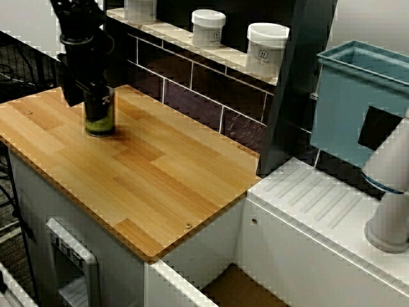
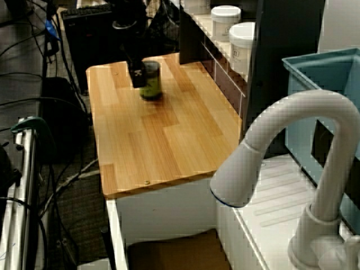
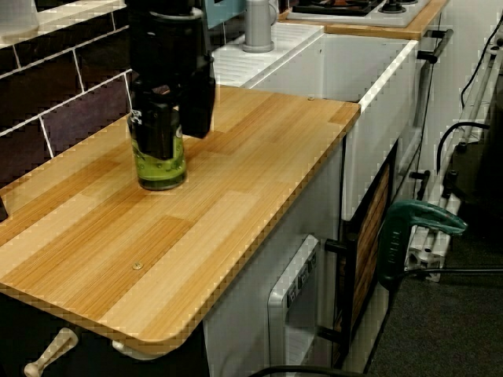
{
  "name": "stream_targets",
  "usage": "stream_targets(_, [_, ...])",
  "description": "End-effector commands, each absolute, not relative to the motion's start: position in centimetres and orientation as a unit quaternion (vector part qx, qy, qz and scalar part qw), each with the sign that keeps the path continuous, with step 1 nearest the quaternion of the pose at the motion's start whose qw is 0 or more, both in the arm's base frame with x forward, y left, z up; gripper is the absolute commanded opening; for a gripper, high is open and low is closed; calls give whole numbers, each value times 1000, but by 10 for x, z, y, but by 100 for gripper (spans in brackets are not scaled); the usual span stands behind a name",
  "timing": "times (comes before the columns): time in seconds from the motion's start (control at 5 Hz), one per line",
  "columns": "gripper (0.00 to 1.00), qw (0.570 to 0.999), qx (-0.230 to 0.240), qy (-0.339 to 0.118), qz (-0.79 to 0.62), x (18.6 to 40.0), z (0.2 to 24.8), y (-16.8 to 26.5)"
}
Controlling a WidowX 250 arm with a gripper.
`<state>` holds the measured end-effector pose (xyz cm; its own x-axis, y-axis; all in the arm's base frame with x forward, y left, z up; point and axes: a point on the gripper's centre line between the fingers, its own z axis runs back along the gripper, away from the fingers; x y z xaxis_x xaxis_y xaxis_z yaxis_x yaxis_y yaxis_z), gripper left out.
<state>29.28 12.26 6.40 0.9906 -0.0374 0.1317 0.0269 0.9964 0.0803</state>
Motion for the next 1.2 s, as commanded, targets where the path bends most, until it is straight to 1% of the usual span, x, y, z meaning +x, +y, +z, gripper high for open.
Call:
stream_targets(0.0, [100, 997, 24, -78, -1, 320, 87, 123])
stream_targets(0.2, [100, 997, 28, -77, -6, 311, 88, 123])
stream_targets(0.4, [100, 997, 24, -73, -10, 295, 94, 128])
stream_targets(0.6, [100, 997, 18, -80, -10, 277, 109, 139])
stream_targets(0.8, [100, 994, 33, -97, 27, 273, 120, 162])
stream_targets(1.0, [100, 990, 69, -100, 71, 283, 117, 177])
